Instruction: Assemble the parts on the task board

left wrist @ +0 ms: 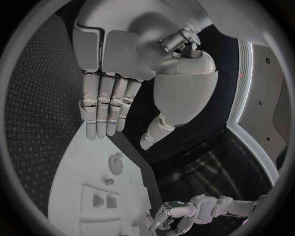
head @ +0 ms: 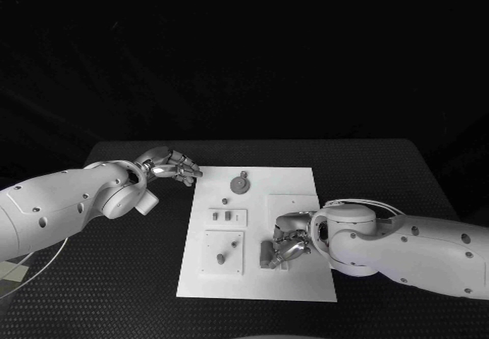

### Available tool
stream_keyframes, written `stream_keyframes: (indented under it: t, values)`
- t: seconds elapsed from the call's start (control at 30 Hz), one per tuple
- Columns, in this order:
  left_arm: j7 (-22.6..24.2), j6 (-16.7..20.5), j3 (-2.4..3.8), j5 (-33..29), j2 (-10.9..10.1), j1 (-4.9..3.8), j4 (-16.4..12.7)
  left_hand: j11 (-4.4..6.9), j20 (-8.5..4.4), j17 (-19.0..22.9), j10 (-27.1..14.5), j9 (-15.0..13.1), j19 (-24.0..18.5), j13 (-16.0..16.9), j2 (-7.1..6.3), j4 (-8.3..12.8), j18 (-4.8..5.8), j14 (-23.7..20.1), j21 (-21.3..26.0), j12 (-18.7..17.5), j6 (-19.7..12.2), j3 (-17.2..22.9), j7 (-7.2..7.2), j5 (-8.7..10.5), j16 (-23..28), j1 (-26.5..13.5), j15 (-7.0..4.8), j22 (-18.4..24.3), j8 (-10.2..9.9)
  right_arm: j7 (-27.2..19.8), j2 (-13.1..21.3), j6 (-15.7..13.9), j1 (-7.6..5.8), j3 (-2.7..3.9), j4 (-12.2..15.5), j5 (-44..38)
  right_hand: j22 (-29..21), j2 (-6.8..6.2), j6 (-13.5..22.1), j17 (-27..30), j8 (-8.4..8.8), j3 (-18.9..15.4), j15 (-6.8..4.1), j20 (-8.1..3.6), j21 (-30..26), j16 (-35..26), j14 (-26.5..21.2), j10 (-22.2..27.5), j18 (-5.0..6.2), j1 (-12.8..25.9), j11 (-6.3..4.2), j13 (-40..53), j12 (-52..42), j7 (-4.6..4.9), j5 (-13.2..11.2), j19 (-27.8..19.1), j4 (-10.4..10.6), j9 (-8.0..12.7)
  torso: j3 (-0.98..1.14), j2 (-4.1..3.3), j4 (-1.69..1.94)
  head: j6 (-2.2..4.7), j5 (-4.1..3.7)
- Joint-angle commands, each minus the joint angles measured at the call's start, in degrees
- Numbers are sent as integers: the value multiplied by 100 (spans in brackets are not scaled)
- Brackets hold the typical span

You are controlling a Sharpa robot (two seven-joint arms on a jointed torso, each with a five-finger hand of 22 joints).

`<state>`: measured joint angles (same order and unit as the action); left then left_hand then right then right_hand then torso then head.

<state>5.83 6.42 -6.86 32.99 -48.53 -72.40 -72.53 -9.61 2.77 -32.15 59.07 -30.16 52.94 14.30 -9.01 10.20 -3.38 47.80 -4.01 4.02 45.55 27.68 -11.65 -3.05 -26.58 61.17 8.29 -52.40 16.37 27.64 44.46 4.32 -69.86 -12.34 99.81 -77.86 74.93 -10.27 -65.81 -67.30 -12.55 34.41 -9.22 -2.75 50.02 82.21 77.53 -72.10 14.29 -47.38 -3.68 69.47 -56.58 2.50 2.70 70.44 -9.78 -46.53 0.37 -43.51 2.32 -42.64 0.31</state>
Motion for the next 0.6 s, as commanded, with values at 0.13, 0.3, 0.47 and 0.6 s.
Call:
stream_keyframes:
  t: [0.13,0.3,0.47,0.6]
  values:
    - [32,-85,3,-12,9,-7,-10,-14,5,-8,9,7,-29,-7,2,-27,-112,22,-8,6,-16,0,15,22,36,-41,21,8,19,199,-4,115,11,-2,1,-589,88,69,-78,-66,-57,-2,1,3,19,42,76,-66,71,66,-2,-6,-32,3,10,50,79,-14,4,1,-3,0,0]
    - [31,-88,3,-12,9,-7,-7,-14,5,-9,10,7,-28,-7,4,-29,-112,23,-8,6,-15,-1,15,22,37,-42,21,8,20,223,-2,103,12,-2,-16,-641,91,129,-96,-97,-54,-72,-18,-5,23,64,93,-95,71,257,-18,-7,-33,-12,10,61,270,-6,5,1,-3,6,-2]
    - [27,-88,3,-12,9,-7,-5,-13,4,-11,11,7,-28,-7,5,-30,-112,24,-9,6,-14,-2,15,22,38,-43,21,8,21,249,9,95,12,-2,-30,-704,93,194,-99,-111,-51,-101,-26,-13,23,73,98,-99,71,350,-23,-5,-30,-16,10,60,347,-1,5,1,-1,12,-2]
    - [25,-88,3,-12,6,-7,-7,-13,4,-13,11,7,-28,-8,5,-30,-112,25,-9,7,-14,-3,16,22,39,-44,21,7,22,208,1,354,12,-2,-47,-626,104,347,-101,-134,-45,-225,-36,-27,25,90,97,-103,71,597,-31,12,-41,-24,10,38,438,5,5,0,0,17,0]
